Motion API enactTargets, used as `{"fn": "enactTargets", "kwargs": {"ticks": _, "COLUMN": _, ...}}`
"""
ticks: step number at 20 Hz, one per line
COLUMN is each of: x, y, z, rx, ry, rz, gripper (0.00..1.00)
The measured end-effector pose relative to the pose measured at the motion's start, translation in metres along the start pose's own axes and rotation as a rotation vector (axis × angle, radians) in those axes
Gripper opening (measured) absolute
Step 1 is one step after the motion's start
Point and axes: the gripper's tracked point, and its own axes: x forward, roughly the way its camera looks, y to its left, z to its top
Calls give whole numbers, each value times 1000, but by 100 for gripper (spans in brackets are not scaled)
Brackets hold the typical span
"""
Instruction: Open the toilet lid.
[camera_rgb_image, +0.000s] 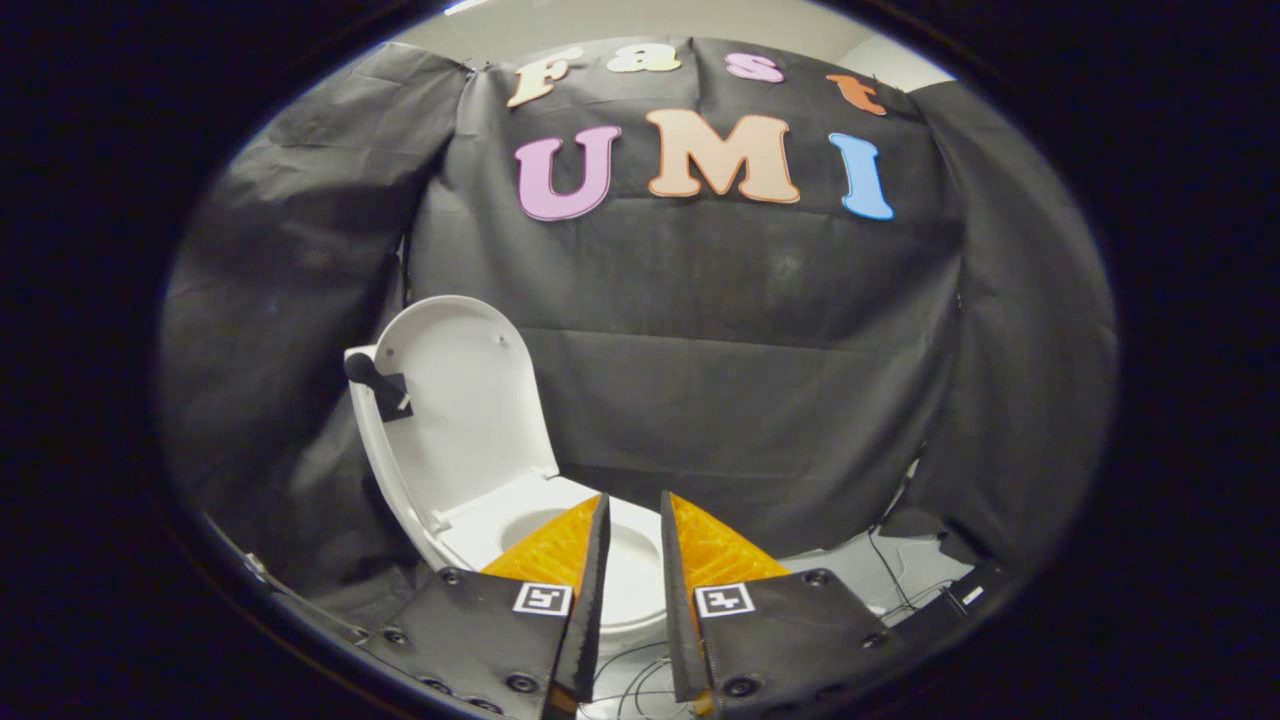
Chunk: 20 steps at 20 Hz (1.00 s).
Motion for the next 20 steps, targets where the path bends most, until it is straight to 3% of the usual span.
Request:
{"fn": "enactTargets", "kwargs": {"ticks": 5, "x": -7, "y": 7, "z": -11, "rx": -77, "ry": 53, "rz": -4, "gripper": 31}}
{"fn": "enactTargets", "kwargs": {"ticks": 9, "x": -23, "y": 4, "z": -11, "rx": -18, "ry": 44, "rz": 0, "gripper": 31}}
{"fn": "enactTargets", "kwargs": {"ticks": 13, "x": -42, "y": -3, "z": 18, "rx": 24, "ry": -86, "rz": -13, "gripper": 30}}
{"fn": "enactTargets", "kwargs": {"ticks": 20, "x": -77, "y": -5, "z": 26, "rx": 74, "ry": -158, "rz": -20, "gripper": 30}}
